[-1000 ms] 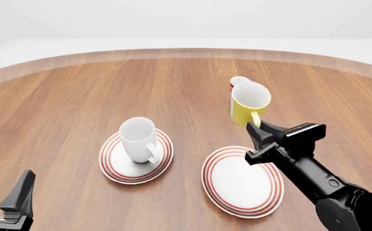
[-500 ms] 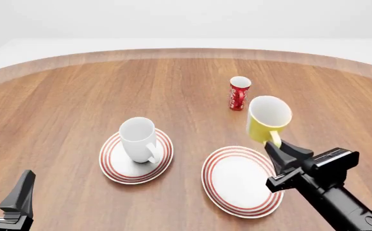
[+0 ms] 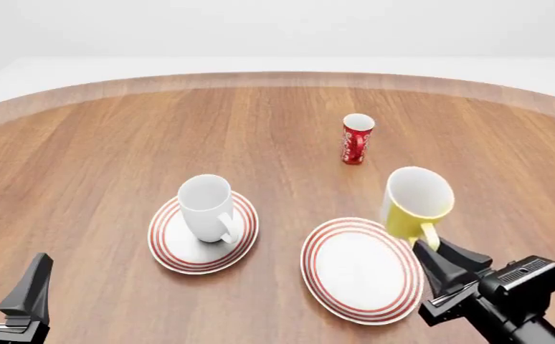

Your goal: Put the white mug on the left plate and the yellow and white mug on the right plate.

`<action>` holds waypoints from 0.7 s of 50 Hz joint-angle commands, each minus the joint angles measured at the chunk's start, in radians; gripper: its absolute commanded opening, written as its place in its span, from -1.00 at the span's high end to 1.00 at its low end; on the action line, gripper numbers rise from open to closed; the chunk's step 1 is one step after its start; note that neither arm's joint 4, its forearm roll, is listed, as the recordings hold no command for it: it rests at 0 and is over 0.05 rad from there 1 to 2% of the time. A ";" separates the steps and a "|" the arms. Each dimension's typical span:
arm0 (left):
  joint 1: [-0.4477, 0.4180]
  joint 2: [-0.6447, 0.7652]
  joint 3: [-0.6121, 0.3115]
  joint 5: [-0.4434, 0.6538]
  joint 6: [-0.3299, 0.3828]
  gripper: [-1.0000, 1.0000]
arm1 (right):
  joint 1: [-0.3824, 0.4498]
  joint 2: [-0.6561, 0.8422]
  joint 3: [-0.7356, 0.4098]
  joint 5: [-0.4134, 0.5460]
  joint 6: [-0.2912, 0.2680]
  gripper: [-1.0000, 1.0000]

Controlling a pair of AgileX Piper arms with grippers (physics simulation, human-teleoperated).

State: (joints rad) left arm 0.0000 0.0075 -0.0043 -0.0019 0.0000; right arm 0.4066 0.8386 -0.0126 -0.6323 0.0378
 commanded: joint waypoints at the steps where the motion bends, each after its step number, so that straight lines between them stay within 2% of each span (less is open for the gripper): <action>1: 0.000 0.000 0.000 0.000 0.000 -1.00 | 0.015 -0.044 0.012 0.051 0.018 1.00; 5: 0.000 0.000 0.000 0.000 0.000 -1.00 | 0.029 0.008 0.013 0.012 0.016 1.00; 25: 0.000 0.000 0.000 0.000 0.000 -1.00 | 0.070 0.391 0.013 -0.299 0.029 1.00; 35: 0.000 0.000 0.000 0.000 0.000 -1.00 | 0.064 0.514 0.013 -0.399 0.028 1.00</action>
State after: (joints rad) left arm 0.0000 0.0075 -0.0043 -0.0019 0.0000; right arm 0.4681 1.2224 0.0000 -0.9233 0.0588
